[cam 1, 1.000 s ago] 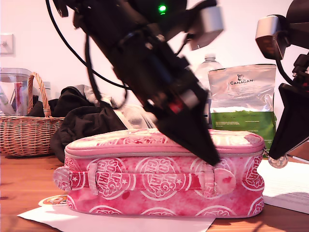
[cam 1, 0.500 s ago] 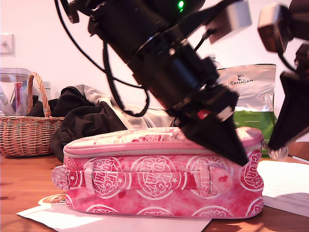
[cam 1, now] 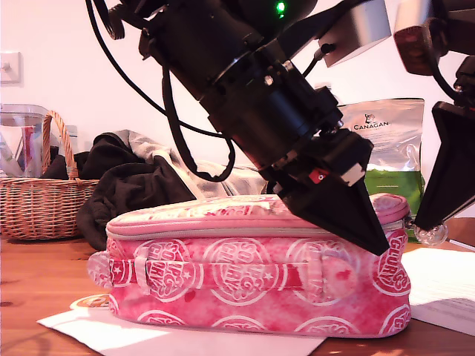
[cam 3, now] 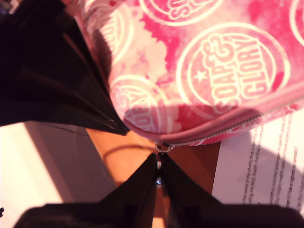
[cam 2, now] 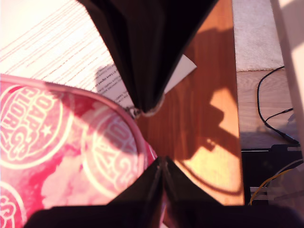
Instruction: Open the zipper in the zip bag in front of you
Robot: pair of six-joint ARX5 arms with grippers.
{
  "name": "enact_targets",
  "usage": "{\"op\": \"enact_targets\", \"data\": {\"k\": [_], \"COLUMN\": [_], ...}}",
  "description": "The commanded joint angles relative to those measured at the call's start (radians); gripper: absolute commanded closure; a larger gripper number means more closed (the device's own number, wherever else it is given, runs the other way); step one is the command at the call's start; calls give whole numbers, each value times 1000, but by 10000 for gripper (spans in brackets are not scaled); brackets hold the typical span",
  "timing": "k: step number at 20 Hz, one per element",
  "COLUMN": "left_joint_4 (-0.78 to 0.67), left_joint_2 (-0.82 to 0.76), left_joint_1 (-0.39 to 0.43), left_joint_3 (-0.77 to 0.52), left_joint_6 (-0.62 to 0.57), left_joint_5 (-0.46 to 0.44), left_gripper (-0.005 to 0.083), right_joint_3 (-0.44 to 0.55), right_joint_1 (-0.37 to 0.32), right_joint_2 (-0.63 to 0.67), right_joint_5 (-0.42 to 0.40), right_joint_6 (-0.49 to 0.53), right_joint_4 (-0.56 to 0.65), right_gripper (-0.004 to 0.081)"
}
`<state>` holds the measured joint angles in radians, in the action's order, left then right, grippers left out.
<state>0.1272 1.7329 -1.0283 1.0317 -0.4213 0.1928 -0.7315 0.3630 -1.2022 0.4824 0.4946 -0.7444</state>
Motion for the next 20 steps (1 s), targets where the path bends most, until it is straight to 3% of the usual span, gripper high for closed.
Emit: {"op": "enact_targets", "data": {"k": [1,12,20], "left_joint_4": [-40,-53,83], "left_joint_2": [36,36,-47], "left_joint_1": [34,45,45], "left_joint_3": [-14,-14,-14], "left_joint_6": [3,4,14], "left_joint_5": [-21,-21,-24], "left_gripper": [795,795,795], "right_joint_3": [-3,-3,-3], "right_joint_1": [39,129,150], "right_joint_2": [10,10,10], "right_joint_5": [35,42,60], "right_joint_6": [-2,-29,-53], "right_joint_4": [-29,-13,-6], "right_gripper": [783,783,783]}}
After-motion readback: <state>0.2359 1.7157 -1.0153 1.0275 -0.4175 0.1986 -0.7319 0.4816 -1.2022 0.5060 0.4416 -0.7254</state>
